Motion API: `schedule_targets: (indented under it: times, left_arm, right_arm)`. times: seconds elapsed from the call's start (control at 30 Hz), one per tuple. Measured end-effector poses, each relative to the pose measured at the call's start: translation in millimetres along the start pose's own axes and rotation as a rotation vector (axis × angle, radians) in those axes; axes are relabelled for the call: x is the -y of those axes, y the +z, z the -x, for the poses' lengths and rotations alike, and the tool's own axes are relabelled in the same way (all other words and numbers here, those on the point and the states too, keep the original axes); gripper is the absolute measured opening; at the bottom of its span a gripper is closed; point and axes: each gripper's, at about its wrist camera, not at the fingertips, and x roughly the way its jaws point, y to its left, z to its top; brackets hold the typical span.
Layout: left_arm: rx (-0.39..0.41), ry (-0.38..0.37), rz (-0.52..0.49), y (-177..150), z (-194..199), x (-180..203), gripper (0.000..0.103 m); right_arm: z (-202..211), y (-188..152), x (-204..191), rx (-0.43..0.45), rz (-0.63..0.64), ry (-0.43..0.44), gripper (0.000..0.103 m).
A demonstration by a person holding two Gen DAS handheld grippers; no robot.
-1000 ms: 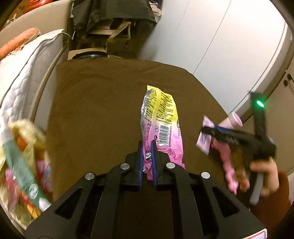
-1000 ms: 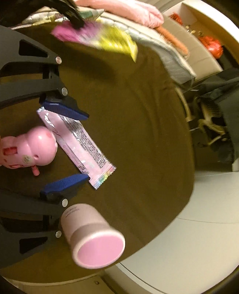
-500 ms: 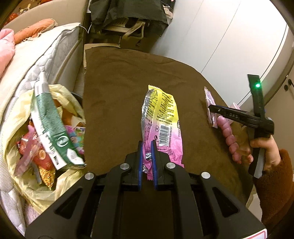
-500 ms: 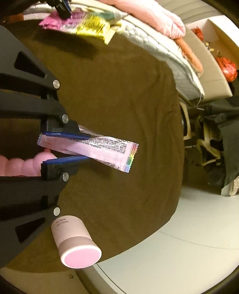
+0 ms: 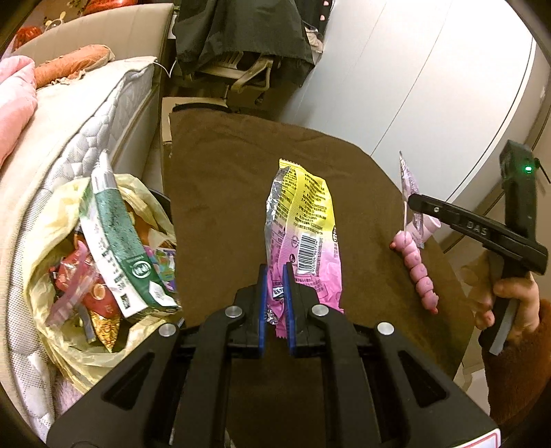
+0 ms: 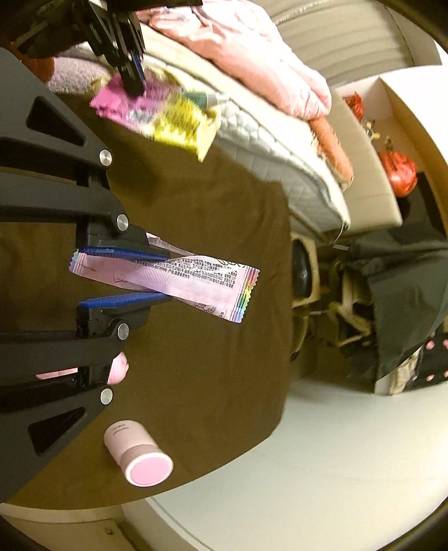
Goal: Collect trash
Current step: 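Lift the pink stick wrapper with the right tool while the left tool holds the candy wrapper, then carry both wrappers into the yellow trash bag and open both tools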
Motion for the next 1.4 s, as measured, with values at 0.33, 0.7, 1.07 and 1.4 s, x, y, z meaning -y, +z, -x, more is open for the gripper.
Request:
schedule_targets:
  times: [0.33, 0.7, 1.07, 1.4]
  left_arm:
    - [0.087, 0.095, 0.042, 5.8, 49.6, -47.0, 0.008]
    - [0.121, 0.223, 0.146, -0.6, 98.7, -138.0, 0.008]
    - [-0.012, 0.174, 0.210, -22.5, 61.4, -183.8, 0.008]
    - [-0.099, 0.163, 0.221, -22.6, 17.4, -203.9, 0.008]
  right_arm:
    - [20.9, 17.5, -66.2, 0.072, 0.096, 0.106, 0.018]
    - [-1.9, 27.6, -163.0, 0.065, 0.239, 0.247, 0.018]
    - [-84.5, 11.2, -242.3, -0.092, 0.335, 0.369, 0.018]
    - [-142.1, -5.1, -265.4, -0.151, 0.463, 0.299, 0.018]
